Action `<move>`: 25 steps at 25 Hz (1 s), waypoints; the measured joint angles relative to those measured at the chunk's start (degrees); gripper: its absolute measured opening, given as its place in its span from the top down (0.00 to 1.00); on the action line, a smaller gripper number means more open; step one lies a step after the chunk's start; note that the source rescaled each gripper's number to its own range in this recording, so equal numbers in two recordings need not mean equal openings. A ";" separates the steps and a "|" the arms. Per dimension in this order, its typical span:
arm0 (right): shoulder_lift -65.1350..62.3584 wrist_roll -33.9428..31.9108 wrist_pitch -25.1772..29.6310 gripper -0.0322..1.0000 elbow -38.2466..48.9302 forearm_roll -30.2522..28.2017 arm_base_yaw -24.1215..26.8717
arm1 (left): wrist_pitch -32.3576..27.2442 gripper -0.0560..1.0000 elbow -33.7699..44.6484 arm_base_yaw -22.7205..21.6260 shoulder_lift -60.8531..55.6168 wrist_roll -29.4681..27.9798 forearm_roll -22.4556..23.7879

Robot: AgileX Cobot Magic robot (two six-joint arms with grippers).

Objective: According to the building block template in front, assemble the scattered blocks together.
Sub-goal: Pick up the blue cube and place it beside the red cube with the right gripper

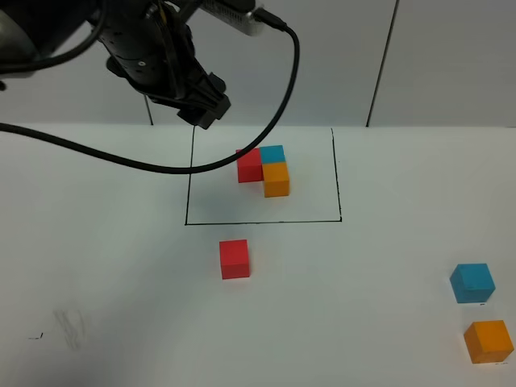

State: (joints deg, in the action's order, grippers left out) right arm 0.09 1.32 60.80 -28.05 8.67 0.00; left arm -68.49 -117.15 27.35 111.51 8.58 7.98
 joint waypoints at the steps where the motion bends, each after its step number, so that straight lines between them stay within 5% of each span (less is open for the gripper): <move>1: 0.00 0.00 0.00 0.97 0.00 0.00 0.00 | 0.00 0.06 1.61 -0.28 -1.52 -0.55 0.79; 9: 0.00 0.00 0.00 0.97 0.00 0.00 0.00 | 0.00 0.06 16.70 -6.07 -15.69 -12.11 8.06; 18: 0.00 0.00 0.00 0.97 0.00 0.00 0.00 | 0.00 0.06 33.62 -13.51 -36.65 -16.94 12.89; 25: 0.00 0.00 0.00 0.97 0.00 0.00 0.00 | -0.06 0.06 42.46 -14.26 -56.54 -19.96 15.24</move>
State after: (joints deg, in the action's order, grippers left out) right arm 0.09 1.32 60.80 -28.05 8.67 0.00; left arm -68.55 -74.69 13.09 54.97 -11.38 23.22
